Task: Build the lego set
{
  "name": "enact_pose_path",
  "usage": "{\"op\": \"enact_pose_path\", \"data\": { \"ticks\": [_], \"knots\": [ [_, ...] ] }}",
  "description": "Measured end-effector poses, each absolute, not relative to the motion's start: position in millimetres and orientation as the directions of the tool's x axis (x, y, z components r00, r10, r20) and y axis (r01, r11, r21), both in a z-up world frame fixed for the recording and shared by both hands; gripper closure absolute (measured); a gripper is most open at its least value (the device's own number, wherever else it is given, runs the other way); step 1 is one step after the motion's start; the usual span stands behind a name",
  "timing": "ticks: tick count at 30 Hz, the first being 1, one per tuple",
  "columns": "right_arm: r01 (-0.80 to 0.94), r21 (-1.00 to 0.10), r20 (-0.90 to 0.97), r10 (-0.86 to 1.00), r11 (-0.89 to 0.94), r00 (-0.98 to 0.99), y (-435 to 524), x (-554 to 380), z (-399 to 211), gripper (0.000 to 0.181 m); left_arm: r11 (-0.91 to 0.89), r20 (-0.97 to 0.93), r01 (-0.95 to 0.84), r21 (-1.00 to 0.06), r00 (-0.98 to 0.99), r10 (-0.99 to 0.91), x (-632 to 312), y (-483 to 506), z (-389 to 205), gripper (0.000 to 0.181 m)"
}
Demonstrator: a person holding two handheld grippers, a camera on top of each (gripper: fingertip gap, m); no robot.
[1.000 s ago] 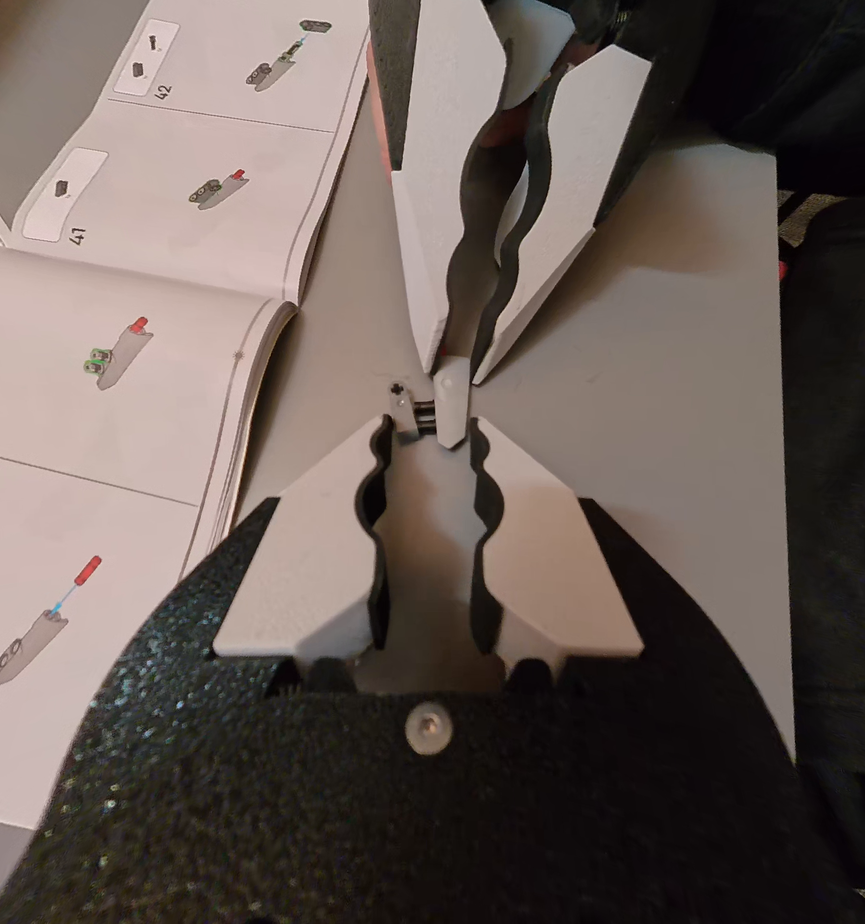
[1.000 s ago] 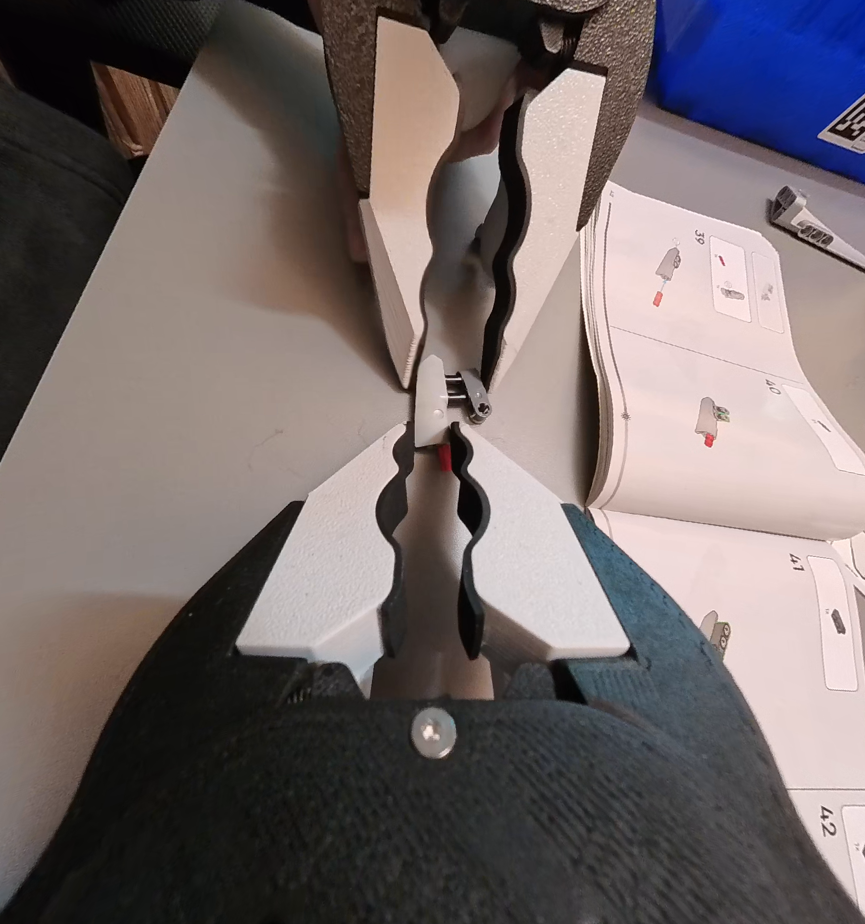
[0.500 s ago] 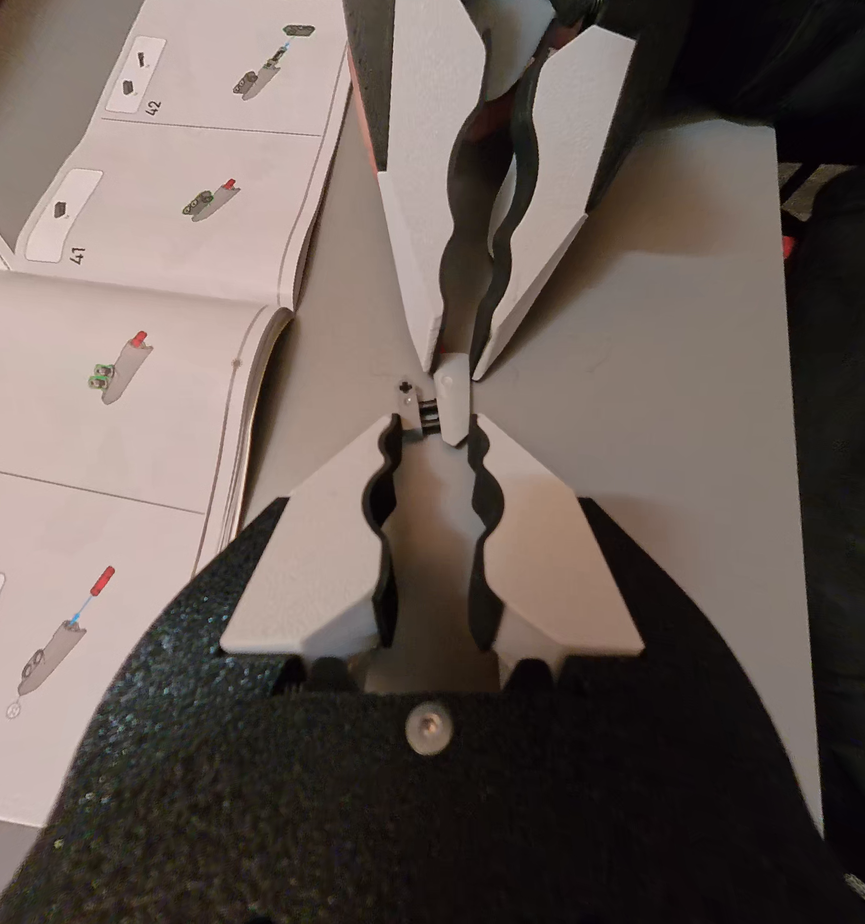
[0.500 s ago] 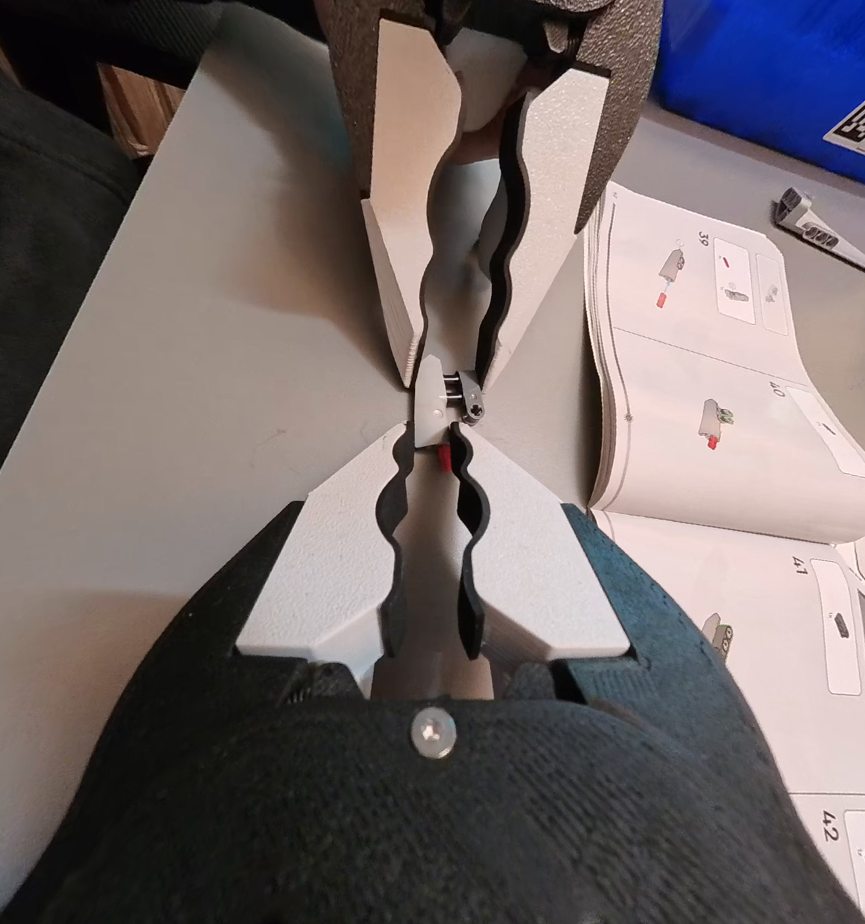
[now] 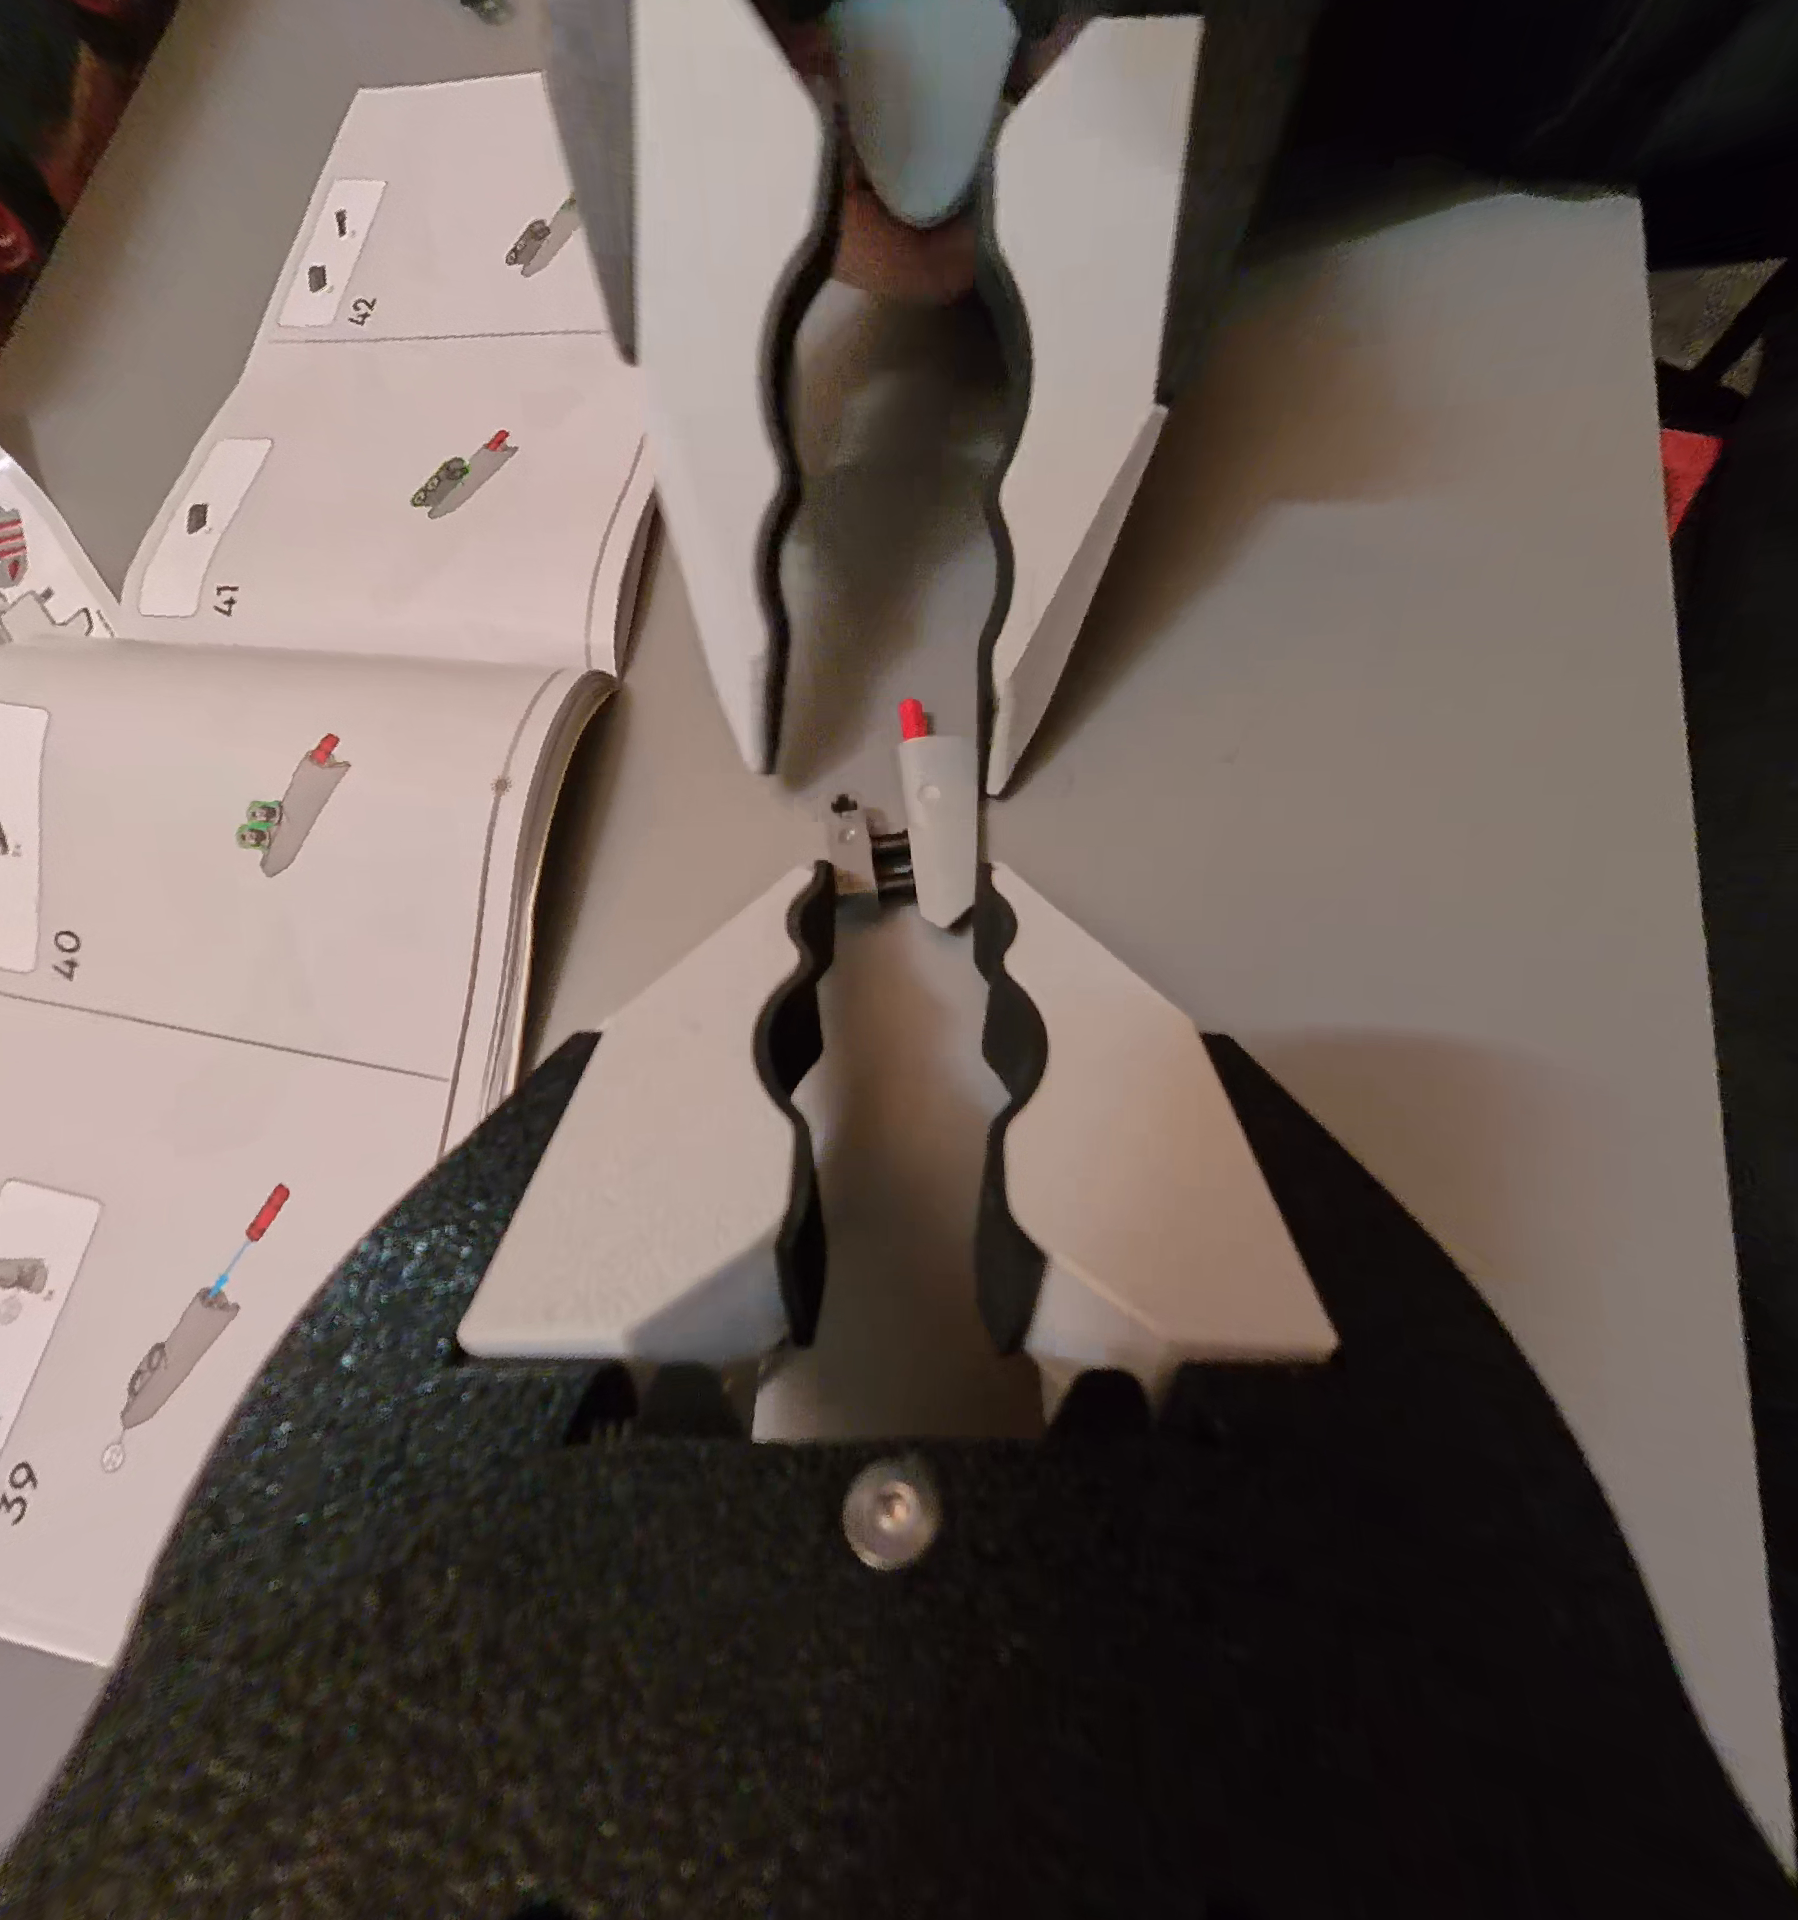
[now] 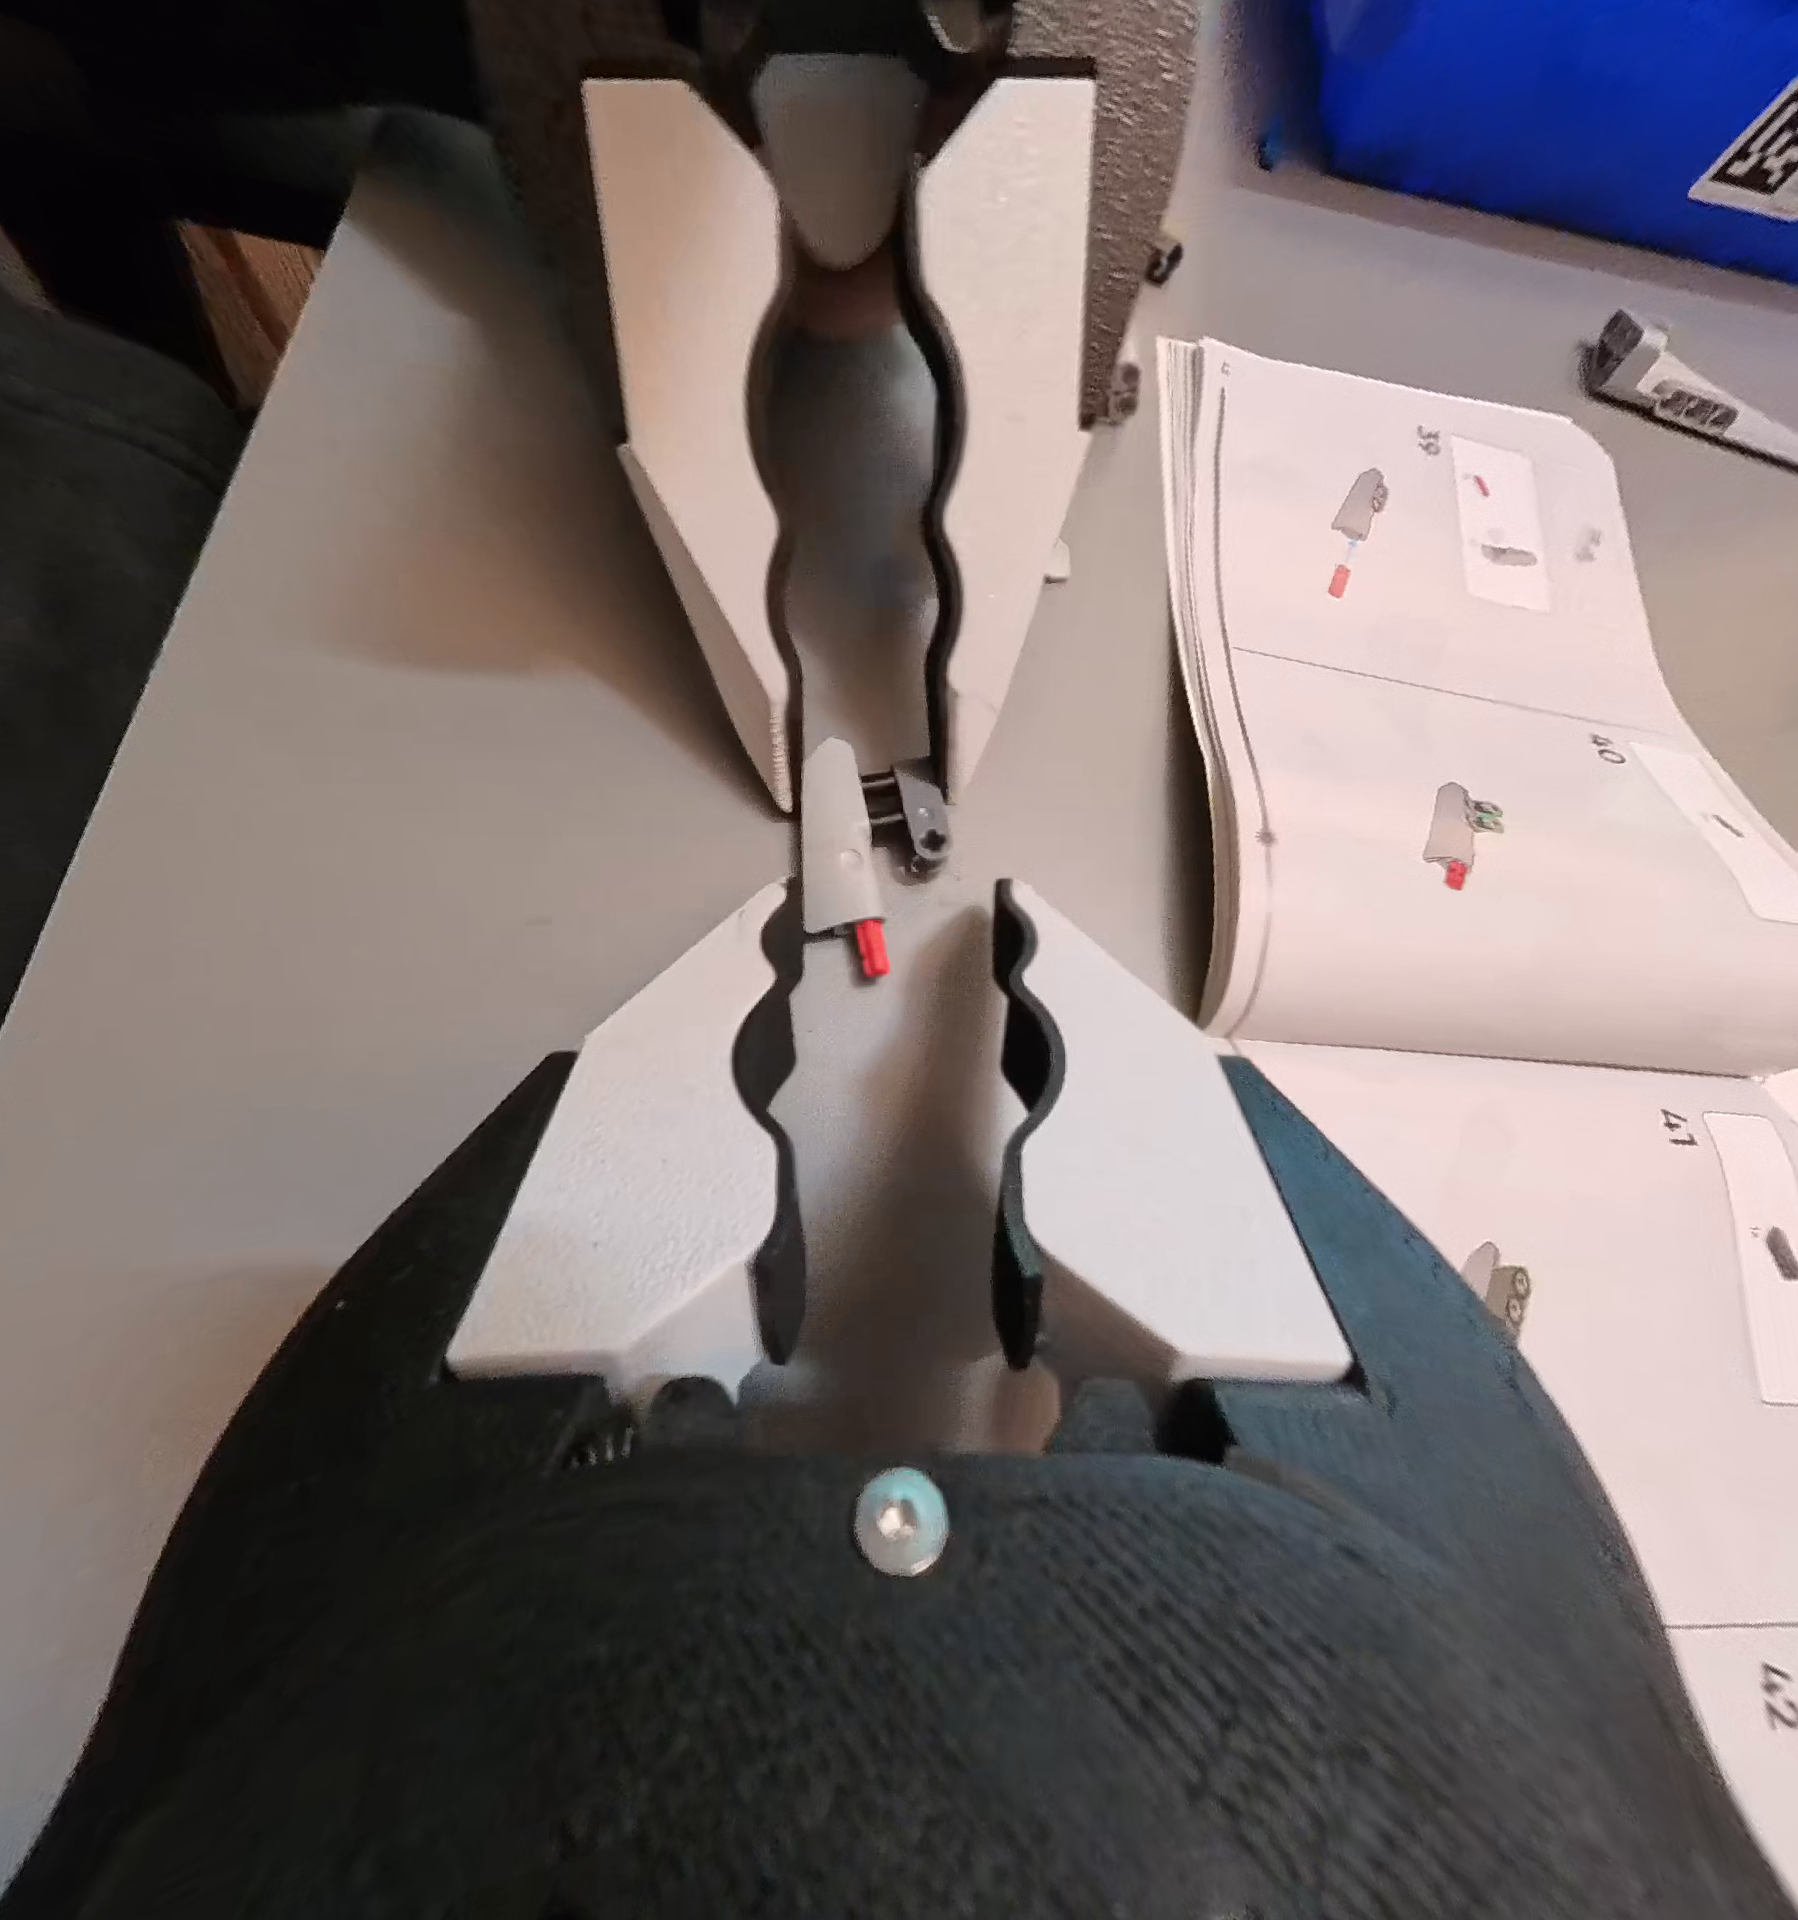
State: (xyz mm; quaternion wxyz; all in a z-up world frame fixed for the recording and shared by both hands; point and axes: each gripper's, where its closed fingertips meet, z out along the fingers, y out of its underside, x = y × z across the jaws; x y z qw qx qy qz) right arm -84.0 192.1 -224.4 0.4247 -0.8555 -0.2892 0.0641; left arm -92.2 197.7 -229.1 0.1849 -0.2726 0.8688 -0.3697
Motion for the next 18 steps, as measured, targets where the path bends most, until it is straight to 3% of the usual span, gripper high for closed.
{"op": "enact_pose_path", "data": {
  "ticks": [1,8,18],
  "knots": [
    [0.437,-0.765,0.127,0.553,-0.474,0.823,193,-84,-224,0.14,0.582,-0.125,-0.329,-0.743,-0.787,-0.604,-93,197,-229,0.156],
    [0.46,-0.76,0.1,0.618,-0.459,0.78,201,-97,-226,0.153,0.58,-0.129,-0.333,-0.743,-0.78,-0.613,-92,198,-229,0.156],
    [0.449,-0.76,0.076,0.621,-0.47,0.78,201,-97,-227,0.153,0.598,-0.147,-0.305,-0.741,-0.796,-0.588,-92,198,-229,0.156]
  ]
}}
